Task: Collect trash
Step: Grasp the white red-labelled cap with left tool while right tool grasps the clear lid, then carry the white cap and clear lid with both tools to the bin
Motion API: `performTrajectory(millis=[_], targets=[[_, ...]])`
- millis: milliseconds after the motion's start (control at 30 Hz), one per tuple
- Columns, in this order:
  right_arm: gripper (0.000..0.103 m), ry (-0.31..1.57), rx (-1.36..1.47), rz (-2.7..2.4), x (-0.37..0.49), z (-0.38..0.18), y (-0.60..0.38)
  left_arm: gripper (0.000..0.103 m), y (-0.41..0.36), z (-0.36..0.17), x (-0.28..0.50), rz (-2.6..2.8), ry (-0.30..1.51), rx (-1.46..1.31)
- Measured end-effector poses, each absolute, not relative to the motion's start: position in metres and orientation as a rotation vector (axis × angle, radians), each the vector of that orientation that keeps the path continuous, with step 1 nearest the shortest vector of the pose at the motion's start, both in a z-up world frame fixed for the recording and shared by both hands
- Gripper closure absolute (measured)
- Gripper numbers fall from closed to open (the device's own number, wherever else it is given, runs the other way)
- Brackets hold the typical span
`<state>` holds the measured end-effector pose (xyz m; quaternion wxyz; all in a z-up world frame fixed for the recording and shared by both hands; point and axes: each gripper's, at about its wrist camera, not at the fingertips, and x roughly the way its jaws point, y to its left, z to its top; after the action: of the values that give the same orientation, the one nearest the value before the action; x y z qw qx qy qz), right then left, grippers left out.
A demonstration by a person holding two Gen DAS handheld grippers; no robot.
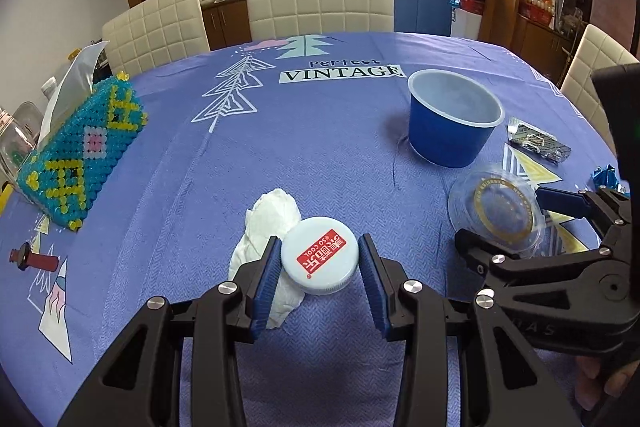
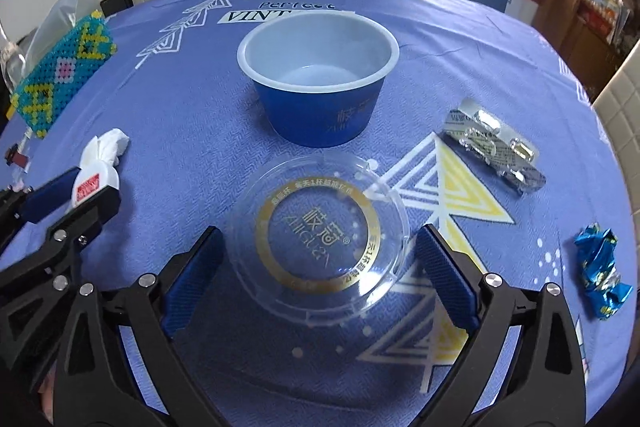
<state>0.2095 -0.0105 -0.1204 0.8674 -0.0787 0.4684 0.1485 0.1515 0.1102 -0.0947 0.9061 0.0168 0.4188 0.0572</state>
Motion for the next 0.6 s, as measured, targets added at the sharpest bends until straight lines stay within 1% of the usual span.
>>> performTrajectory(millis=[33,333,600], targets=[[0.015,0.975,-0.167,0.314,0.208,-0.119,-0.010,0.064,0.109,-0.095,0.151,0.118,0.865,0.037],[0.016,0.960,-0.219,0.284,0.170,-0.112,-0.035,0.064,0.097,-0.092,0.142,0.111,0.865,0.051],[0.016,0.953,-0.186,0.231,0.133,-0.100,-0.089,0.064,0.052,-0.085,0.121,0.041,0.852,0.092]])
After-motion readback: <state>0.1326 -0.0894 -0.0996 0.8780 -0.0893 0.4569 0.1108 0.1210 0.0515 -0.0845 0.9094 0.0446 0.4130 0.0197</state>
